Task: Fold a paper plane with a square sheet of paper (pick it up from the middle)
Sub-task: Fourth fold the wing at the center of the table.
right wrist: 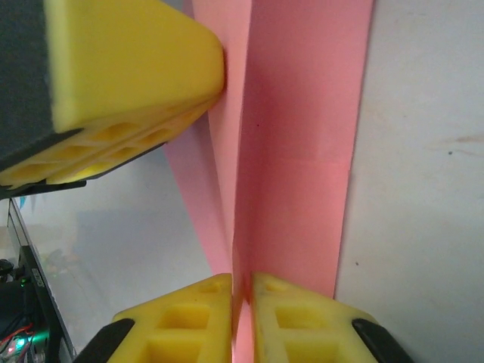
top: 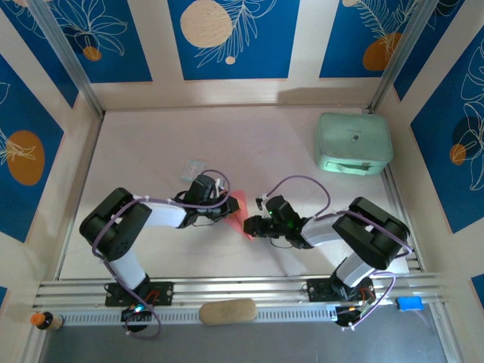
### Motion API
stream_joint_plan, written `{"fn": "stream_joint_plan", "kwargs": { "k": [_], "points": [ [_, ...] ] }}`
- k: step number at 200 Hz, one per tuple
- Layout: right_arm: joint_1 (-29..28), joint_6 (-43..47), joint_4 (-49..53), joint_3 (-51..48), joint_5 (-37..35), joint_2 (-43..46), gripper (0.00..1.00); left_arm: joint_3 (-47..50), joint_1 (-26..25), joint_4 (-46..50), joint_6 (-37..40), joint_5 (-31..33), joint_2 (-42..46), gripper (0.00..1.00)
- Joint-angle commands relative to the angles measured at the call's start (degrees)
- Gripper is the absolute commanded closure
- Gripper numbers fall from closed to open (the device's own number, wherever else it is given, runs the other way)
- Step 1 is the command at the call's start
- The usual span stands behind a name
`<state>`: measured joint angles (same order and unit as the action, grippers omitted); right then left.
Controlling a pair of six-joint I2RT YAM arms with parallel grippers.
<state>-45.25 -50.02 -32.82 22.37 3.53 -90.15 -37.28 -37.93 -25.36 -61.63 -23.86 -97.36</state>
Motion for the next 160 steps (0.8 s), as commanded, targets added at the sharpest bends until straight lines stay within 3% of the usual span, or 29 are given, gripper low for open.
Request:
{"fn": "stream_joint_plan", "kwargs": {
  "k": [1,42,112,160],
  "points": [
    [-0.18,-0.64,6.52,-0.4,-1.62,1.35,0.89,-1.22,-0.5,-1.2,0.21,-1.39,-0.81,0.92],
    [0.75,-1.34,6.3,-0.22,0.92,0.76,0.96,-1.43,-0.48,-1.17,0.36,-1.25,-1.25,0.91],
    [7.03,-6.04,1.28,-1.06,13.98,-0.92,0.97,-1.53,-0.51,-1.56,1.1,-1.46,-0.92,0.83],
    [10.02,-9.24,-3.1,-2.34,18.18,-3.27,0.97,-0.45,-0.56,-0.08,0.89,0.01,-1.17,0.89]
  ]
}}
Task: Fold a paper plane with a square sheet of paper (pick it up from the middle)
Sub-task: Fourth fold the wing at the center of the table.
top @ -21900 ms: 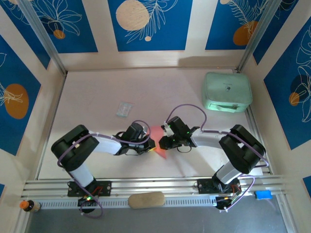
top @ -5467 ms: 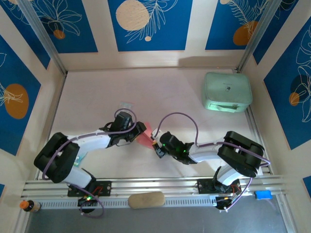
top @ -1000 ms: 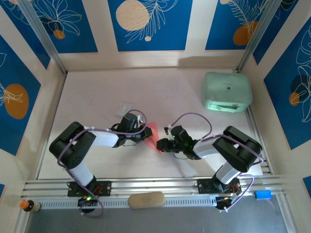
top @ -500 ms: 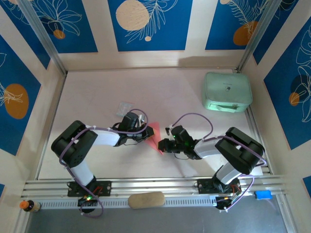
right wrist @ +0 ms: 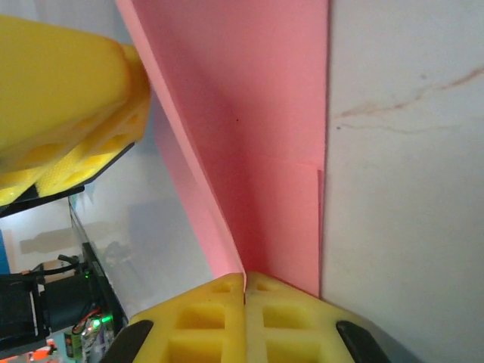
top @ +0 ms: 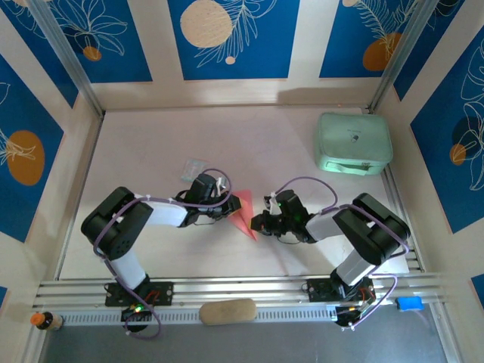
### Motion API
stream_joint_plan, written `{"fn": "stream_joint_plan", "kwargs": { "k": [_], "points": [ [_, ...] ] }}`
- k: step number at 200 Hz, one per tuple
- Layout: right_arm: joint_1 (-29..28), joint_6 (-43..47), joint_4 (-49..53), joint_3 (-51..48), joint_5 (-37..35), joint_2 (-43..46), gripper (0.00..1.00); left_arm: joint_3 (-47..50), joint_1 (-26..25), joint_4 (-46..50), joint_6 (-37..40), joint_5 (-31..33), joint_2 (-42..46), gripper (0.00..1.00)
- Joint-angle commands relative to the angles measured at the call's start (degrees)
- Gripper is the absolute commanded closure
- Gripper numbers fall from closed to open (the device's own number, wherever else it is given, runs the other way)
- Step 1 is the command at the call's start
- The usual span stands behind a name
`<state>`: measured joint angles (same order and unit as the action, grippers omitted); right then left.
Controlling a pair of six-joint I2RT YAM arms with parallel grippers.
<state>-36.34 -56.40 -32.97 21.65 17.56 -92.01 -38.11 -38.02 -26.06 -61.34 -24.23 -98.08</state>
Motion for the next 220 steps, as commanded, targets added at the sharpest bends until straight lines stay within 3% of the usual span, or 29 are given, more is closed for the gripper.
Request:
{"fn": "stream_joint_plan", "kwargs": {
  "k": [1,101,220],
  "points": [
    [1.14,-2.94,-3.01,-1.66,4.15,-1.5,0.98,0.48,-0.52,0.64,0.56,0.53,-0.45,0.89],
    [2.59,-4.29,-5.17,-3.08,5.19,-0.93,0.98,1.98,-0.5,7.87,0.08,2.56,-2.83,0.96],
    [3.42,-4.6,-5.05,-3.97,5.02,-0.16,0.98,1.47,-0.51,10.07,0.26,3.57,-2.63,0.97]
  ]
}}
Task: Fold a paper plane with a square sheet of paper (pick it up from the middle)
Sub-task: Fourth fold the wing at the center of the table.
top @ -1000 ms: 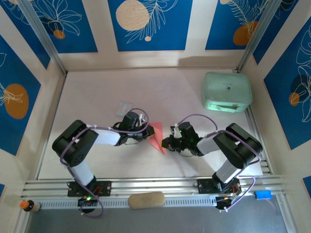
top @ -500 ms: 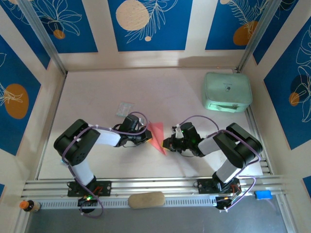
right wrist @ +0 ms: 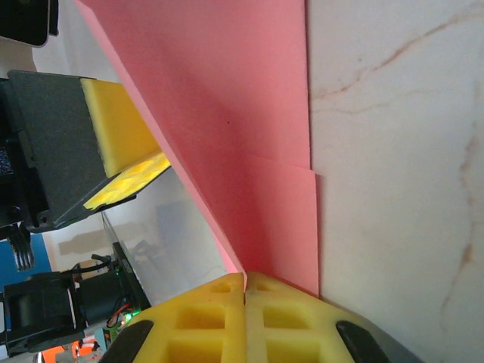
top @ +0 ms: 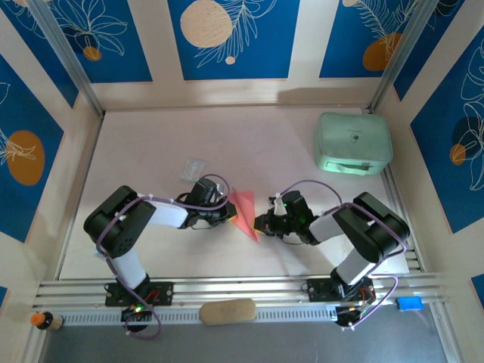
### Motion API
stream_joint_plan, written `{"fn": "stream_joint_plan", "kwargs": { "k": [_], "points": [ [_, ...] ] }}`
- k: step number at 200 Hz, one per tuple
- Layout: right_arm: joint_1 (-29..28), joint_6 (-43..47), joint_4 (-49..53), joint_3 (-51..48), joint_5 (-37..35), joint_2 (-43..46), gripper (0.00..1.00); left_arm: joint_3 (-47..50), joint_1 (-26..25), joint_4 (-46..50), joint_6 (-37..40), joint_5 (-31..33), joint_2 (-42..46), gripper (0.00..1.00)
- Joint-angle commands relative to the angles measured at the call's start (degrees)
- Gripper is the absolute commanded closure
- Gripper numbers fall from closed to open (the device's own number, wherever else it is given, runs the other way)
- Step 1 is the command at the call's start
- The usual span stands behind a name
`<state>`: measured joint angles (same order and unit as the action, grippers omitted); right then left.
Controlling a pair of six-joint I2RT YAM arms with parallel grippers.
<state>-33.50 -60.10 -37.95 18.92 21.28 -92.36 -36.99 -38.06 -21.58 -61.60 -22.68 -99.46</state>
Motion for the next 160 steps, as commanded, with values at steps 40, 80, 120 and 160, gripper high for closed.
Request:
{"fn": "stream_joint_plan", "kwargs": {
  "k": [40,80,120,160],
  "points": [
    [1.46,-2.04,-1.75,-2.13,1.97,-0.76,0.98,0.23,-0.43,5.72,0.43,2.12,-1.01,0.97],
    [1.55,-1.96,-0.01,-1.3,2.58,-1.91,0.98,-0.01,-0.46,5.54,0.55,1.93,-0.91,0.97],
    [1.5,-2.31,1.56,-0.82,2.34,-3.08,0.98,-0.36,-0.5,4.73,0.7,1.33,-0.34,0.94],
    [1.08,-1.77,5.93,0.41,1.35,-3.04,0.98,-1.24,-0.45,3.36,1.38,0.43,1.24,0.89]
  ]
}}
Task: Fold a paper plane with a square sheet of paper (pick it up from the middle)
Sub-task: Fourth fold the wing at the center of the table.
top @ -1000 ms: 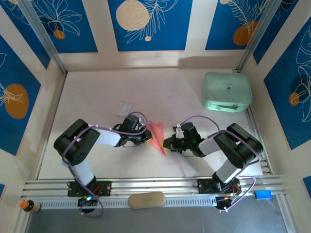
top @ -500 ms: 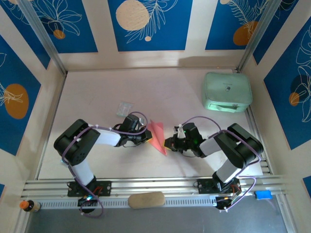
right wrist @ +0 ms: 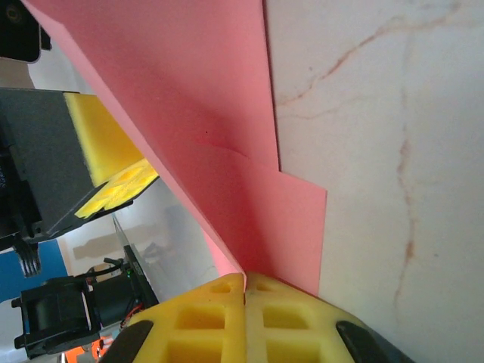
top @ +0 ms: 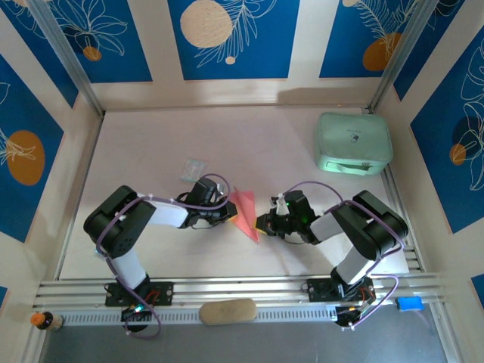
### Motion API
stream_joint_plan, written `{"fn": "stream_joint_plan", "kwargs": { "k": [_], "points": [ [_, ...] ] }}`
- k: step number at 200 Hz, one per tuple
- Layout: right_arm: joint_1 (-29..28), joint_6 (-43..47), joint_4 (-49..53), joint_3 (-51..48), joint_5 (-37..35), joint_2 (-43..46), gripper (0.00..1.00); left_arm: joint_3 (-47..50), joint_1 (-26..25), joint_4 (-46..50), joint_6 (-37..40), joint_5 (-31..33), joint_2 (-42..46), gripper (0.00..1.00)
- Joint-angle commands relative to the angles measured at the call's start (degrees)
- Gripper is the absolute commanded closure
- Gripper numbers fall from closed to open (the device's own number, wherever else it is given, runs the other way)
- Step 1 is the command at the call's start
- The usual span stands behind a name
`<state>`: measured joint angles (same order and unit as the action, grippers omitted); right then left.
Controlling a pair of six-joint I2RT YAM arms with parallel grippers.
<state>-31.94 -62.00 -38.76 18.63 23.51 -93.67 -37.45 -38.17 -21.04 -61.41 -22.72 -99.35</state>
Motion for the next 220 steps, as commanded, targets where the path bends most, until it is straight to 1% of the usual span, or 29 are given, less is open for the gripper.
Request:
{"fn": "stream_joint_plan", "kwargs": {
  "k": [1,28,45,97,117,133,166,220],
  "points": [
    [-0.48,0.13,6.89,0.7,-0.99,-1.67,0.98,-0.82,-0.33,2.74,1.19,0.48,1.24,0.89],
    [-0.4,0.04,8.16,0.76,-1.72,-1.72,0.98,-1.46,-0.46,1.43,2.24,-0.06,3.44,0.88],
    [-0.4,-0.01,8.12,1.13,-1.28,-2.09,0.98,-1.95,-0.79,-0.44,2.89,-1.4,3.73,0.89],
    [-0.17,-0.24,8.69,0.86,-1.51,-1.99,0.98,-5.88,-2.06,-4.43,4.44,-6.88,-0.05,0.91],
    [-0.14,-0.32,8.75,0.88,-1.51,-2.02,0.98,-7.2,-2.08,-3.92,4.56,-6.75,-1.61,0.92],
    [-0.05,-0.41,8.75,0.83,-1.53,-1.96,0.98,-8.29,-2.08,-1.24,4.81,-5.78,-2.95,0.92],
    [-0.05,-0.71,8.79,0.66,-1.62,-1.98,0.98,-8.31,-2.01,-2.25,4.5,-5.31,-5.0,0.92],
    [-0.03,-0.76,9.47,0.86,-1.62,-2.16,0.98,-9.4,-1.91,-1.37,5.16,-4.96,-7.2,0.92]
  ]
}}
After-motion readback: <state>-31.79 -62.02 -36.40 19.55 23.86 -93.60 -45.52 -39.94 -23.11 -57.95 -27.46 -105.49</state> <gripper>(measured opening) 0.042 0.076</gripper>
